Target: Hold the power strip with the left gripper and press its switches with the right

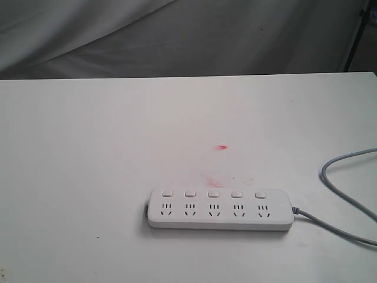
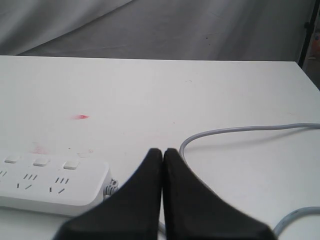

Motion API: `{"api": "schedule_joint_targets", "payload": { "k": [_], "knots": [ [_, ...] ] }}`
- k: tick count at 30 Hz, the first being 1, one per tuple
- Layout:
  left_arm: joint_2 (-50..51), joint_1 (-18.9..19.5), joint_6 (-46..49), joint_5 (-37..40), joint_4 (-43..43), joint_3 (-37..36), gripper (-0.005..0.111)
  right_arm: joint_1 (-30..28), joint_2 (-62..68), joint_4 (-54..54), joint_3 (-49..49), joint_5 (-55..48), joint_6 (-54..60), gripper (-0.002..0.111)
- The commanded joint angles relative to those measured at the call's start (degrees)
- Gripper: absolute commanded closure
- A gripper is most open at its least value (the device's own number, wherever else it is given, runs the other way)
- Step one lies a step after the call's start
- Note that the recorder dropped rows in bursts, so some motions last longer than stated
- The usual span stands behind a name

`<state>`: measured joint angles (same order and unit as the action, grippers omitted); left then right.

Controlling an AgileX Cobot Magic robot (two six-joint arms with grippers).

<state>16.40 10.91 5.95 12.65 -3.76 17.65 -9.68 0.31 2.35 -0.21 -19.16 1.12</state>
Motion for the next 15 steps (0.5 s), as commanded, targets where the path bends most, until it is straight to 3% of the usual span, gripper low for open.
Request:
{"api": "schedule_joint_targets", "payload": {
  "k": [1,9,15],
  "knots": [
    [9.25,0.14,0.86,-0.86,-0.41,7.60,0.107,-0.12,-0.31,-0.10,0.21,0.08,-0.09,0.108],
    [21.78,0.14,8.54,1.01,-5.51,17.60,0.107,-0.12,-0.31,-0.10,0.21,0.08,-0.09,0.108],
    [29.62,0.14,32.27,1.04,-23.33,20.43,0.107,-0.12,-0.31,-0.10,0.21,0.08,-0.09,0.108]
  ]
}}
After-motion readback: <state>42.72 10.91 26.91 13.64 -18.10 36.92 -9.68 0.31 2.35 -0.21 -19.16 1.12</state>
